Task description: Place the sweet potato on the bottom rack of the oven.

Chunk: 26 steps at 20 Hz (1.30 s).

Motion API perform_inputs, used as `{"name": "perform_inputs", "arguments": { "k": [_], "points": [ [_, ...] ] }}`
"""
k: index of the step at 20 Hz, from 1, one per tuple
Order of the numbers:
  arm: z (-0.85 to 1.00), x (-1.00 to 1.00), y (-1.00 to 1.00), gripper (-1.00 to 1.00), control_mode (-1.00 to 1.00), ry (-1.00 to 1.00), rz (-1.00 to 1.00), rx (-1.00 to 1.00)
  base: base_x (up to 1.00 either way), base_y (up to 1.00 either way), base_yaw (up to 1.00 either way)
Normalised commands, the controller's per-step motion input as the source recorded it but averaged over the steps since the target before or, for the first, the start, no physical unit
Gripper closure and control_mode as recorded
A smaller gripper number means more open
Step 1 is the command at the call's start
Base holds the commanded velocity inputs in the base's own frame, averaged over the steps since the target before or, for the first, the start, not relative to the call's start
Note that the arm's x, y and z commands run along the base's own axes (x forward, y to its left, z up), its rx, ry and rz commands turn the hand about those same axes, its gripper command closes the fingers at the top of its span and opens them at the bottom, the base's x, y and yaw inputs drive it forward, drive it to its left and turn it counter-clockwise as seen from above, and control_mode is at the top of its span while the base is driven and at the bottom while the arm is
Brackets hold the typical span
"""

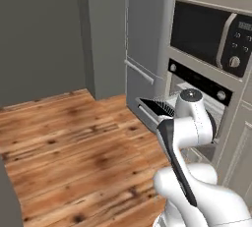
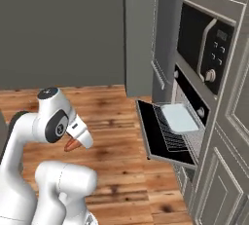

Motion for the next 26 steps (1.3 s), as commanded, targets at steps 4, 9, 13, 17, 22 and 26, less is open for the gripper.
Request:
{"name": "perform_inputs", "arguments": {
  "k": [4, 9, 13, 17, 22, 26],
  "points": [
    [0.00, 0.00, 0.00, 1.00, 1.00, 0.00, 0.00, 0.00, 0.91, 0.26, -0.62],
    [0.00, 0.00, 0.00, 1.00, 1.00, 0.00, 0.00, 0.00, 0.88, 0.75, -0.61],
    [0.00, 0.00, 0.00, 1.00, 1.00, 0.00, 0.00, 0.00, 0.81, 0.82, -0.60],
    [0.00, 0.00, 0.00, 1.00, 1.00, 0.00, 0.00, 0.00, 0.66, 0.92, -0.58],
    [0.00, 0.00, 0.00, 1.00, 1.00, 0.00, 0.00, 0.00, 0.65, 0.72, -0.65],
    [0.00, 0.00, 0.00, 1.00, 1.00, 0.00, 0.00, 0.00, 0.47, 0.70, -0.68]
  ]
}}
